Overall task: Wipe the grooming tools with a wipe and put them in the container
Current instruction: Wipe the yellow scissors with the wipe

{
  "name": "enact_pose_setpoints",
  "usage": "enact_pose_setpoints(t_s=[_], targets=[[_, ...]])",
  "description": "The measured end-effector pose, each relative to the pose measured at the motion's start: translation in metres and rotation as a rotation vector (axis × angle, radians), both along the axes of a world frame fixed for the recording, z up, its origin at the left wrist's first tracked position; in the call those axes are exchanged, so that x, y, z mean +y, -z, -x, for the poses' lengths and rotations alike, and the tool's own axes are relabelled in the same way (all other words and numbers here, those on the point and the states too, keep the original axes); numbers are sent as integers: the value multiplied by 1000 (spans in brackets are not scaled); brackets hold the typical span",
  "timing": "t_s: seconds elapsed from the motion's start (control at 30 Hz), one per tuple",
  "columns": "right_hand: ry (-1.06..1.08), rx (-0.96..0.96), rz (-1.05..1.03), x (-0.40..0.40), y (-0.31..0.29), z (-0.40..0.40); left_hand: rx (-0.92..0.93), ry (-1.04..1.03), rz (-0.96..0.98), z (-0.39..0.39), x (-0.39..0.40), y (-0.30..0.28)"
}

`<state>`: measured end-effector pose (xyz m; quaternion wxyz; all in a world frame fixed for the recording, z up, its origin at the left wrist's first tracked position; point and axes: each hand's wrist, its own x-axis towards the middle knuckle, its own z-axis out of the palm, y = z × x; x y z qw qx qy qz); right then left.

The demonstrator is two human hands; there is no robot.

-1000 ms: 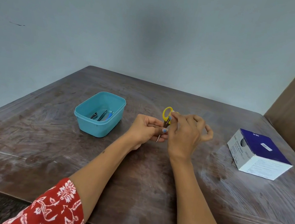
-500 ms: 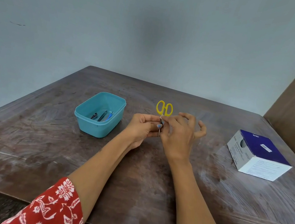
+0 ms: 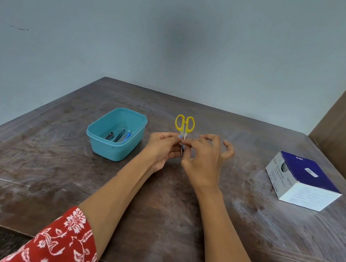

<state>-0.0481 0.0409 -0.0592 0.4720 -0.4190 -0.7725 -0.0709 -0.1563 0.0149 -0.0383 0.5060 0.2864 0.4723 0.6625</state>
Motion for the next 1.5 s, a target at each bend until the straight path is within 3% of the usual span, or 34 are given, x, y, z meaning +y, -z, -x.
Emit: enact_pose_setpoints(t_s=[0.53,0.97,1.17,1.3,1.5], targets=[[-1,10,34,-1,1,1,-16,-50,3,-2,-2,-3],[-71,104,262,-4,1,5,-49,-113,25,-3,1,-3],[-15,333,387,-2,-7,-2,232,-168,22,-5,-2,-2],[-32,466,417,-1,-13,-7,959,-413,-91,-4,-7,4],[-92,596,507,1,-15,-10,1365,-219,-174,6,-2,13]])
